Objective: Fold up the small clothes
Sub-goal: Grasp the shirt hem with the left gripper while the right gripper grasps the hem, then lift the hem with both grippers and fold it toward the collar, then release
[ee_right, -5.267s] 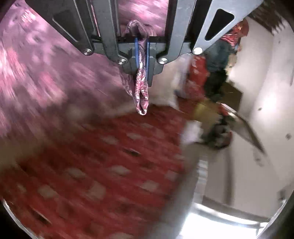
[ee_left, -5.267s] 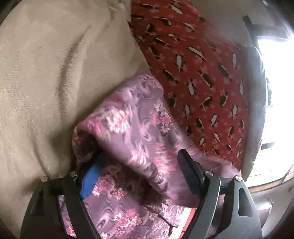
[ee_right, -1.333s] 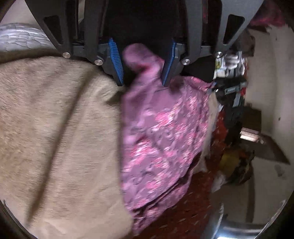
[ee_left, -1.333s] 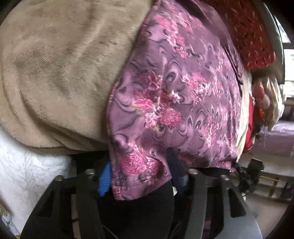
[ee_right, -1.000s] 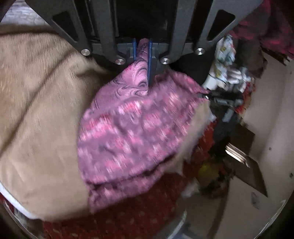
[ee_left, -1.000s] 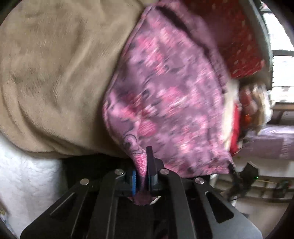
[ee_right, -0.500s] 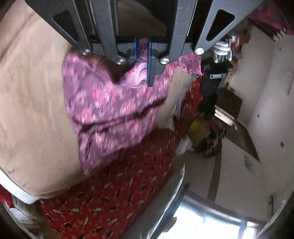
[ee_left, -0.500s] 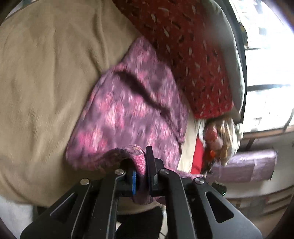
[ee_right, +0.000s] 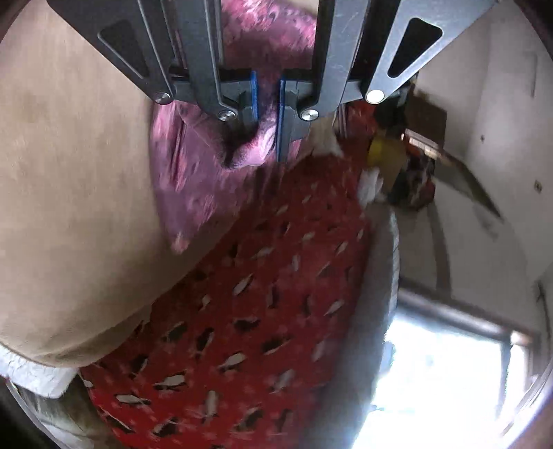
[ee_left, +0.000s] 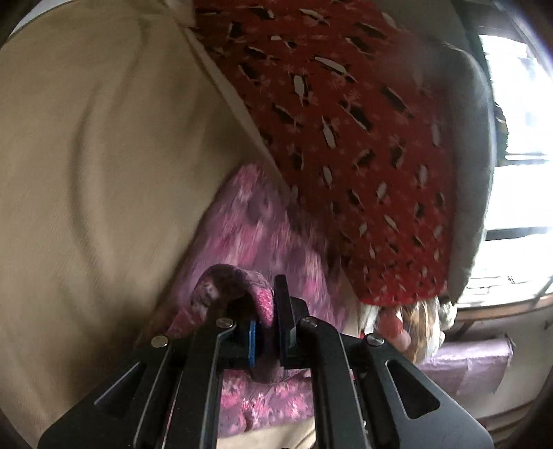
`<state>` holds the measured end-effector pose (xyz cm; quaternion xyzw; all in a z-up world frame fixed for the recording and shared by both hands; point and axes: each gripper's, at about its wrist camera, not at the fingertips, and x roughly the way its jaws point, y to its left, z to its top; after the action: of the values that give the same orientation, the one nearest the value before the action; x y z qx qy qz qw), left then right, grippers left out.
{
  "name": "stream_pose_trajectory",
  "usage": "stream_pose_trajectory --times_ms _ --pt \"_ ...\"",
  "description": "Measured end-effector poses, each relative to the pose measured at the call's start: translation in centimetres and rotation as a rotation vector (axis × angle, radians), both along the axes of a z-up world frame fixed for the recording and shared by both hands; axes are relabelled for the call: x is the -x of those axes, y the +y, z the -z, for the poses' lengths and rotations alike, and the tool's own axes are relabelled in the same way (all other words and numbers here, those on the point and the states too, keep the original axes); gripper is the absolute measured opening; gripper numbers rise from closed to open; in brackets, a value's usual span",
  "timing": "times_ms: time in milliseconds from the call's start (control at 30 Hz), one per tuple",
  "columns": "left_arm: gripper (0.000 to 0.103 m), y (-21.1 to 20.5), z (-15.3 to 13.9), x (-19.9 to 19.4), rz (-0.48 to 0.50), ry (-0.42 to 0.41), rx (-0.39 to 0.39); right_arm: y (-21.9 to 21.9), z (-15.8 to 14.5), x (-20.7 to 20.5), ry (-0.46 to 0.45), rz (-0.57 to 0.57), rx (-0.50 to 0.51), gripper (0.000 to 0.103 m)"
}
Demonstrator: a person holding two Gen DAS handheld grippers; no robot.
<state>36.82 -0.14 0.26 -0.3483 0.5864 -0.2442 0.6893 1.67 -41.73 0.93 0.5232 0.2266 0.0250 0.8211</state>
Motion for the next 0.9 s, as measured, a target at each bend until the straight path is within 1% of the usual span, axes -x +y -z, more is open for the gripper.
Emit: stream_pose_trajectory --times_ms 100,200,233,300,333,367,433,467,500,533,567,600,633,667,700,733,767,833,867,900 --pt "0.006 -1.8 0.4 -3.0 -0.005 0.0 -0.013 -1.5 1.4 -2.0 0.014 0.044 -0.018 0.007" --pt "0.006 -3.9 1.3 -5.6 -0.006 0.007 -0.054 -3.0 2.9 -3.6 0.03 0.093 -0.048 0.007" --pt "0.006 -4.5 1.8 -6.2 -0.004 0.017 -0.078 -3.5 3.6 -4.1 0.056 0.107 -0.061 0.007" --pt "0.006 -5.5 2.8 -7.2 0.004 0.042 -0.117 -4.0 5.2 -5.3 0.131 0.098 -0.093 0.008" --pt "0.006 -5.9 3.3 -7.6 0.009 0.057 -0.13 -4.0 5.6 -5.4 0.163 0.1 -0.088 0.013" --pt "0.006 -6.0 3.5 -7.7 0.011 0.067 -0.138 -4.1 5.9 -5.7 0.193 0.102 -0.089 0.013" --pt "0.006 -5.9 3.3 -8.0 0.016 0.077 -0.12 -4.4 5.7 -5.6 0.176 0.103 -0.108 0.013" --pt "0.007 -5.8 2.9 -8.0 0.015 0.075 -0.102 -4.6 5.3 -5.3 0.153 0.114 -0.117 0.013" --pt "0.007 -5.3 2.2 -8.0 0.007 0.067 -0.074 -5.0 4.7 -4.8 0.113 0.135 -0.125 0.014" --pt "0.007 -4.9 1.6 -7.9 0.001 0.06 -0.044 -5.3 4.2 -4.2 0.084 0.162 -0.124 0.019" --pt "0.007 -4.4 1.0 -7.8 0.001 0.055 -0.004 -5.8 3.4 -3.2 0.039 0.207 -0.121 0.029" --pt "0.008 -4.1 0.7 -7.8 0.003 0.05 0.012 -6.0 3.0 -2.7 0.019 0.226 -0.118 0.035" --pt "0.01 -3.9 0.3 -7.7 0.007 0.042 0.019 -6.2 2.6 -2.2 0.007 0.235 -0.103 0.043" --pt "0.012 -3.7 0.0 -7.5 0.01 0.031 0.018 -6.3 2.2 -2.0 0.024 0.226 -0.074 0.043" --pt "0.014 -3.5 -0.3 -7.1 0.019 0.017 0.009 -6.0 1.9 -2.1 0.076 0.189 -0.021 0.043" --pt "0.015 -3.4 -0.4 -6.9 0.022 0.008 0.006 -5.7 1.7 -2.4 0.107 0.166 0.012 0.043" --pt "0.017 -3.3 -0.5 -6.6 0.027 -0.001 0.005 -4.9 1.7 -2.5 0.156 0.121 0.074 0.043" --pt "0.018 -2.9 -0.4 -6.2 0.033 -0.017 0.005 -3.4 1.8 -2.8 0.206 0.039 0.154 0.043" --pt "0.019 -2.6 -0.3 -6.2 0.029 -0.018 0.005 -2.7 2.0 -2.9 0.214 0.004 0.183 0.043" --pt "0.028 -2.3 -0.3 -6.1 0.016 -0.021 0.003 -1.8 2.0 -3.2 0.208 -0.045 0.209 0.043"
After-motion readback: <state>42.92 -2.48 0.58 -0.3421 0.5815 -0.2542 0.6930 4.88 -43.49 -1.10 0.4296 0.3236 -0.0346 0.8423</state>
